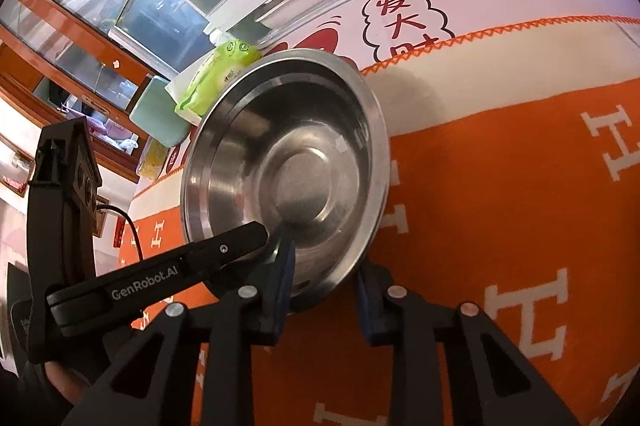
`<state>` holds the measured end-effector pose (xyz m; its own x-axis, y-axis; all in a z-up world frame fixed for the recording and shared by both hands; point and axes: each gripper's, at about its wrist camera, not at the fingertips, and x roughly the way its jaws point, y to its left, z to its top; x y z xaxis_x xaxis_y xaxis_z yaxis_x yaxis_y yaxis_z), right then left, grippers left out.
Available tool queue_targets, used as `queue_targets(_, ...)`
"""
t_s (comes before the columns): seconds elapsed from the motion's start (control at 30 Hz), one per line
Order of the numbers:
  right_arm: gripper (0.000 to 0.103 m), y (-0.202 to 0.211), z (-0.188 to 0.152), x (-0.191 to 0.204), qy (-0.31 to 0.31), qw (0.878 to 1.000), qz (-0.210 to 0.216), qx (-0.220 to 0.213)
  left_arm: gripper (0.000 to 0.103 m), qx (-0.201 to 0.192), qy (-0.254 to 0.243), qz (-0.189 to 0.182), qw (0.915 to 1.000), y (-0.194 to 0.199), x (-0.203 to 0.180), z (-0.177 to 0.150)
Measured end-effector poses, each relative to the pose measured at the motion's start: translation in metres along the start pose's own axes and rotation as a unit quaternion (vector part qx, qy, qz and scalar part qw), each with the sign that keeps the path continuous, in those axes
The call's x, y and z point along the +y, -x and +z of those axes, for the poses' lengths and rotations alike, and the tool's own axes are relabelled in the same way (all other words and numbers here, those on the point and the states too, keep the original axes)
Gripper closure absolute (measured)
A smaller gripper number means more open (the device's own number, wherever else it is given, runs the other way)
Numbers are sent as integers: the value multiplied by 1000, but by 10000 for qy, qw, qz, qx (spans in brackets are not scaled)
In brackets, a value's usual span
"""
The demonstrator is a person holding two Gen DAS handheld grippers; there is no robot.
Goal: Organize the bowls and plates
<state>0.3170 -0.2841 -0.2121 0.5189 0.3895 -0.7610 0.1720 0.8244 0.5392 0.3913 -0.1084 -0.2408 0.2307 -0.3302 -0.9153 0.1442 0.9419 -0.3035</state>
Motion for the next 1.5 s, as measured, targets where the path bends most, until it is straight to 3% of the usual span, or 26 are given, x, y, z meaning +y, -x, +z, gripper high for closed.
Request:
queue_targets(0.47, 79, 23, -14, -1, -172, 9996, -188, 89, 86, 300, -259, -134, 9991, 14, -16, -19)
queue_targets(0.97, 79, 71, -30, 19, -48, 9998, -84, -174, 86, 34, -487, -245, 9985, 64, -31, -40)
queue_targets(1.5, 78, 118, -75, 46, 169, 9996, -54, -232, 85, -207, -719, -241, 9969, 119, -35, -94)
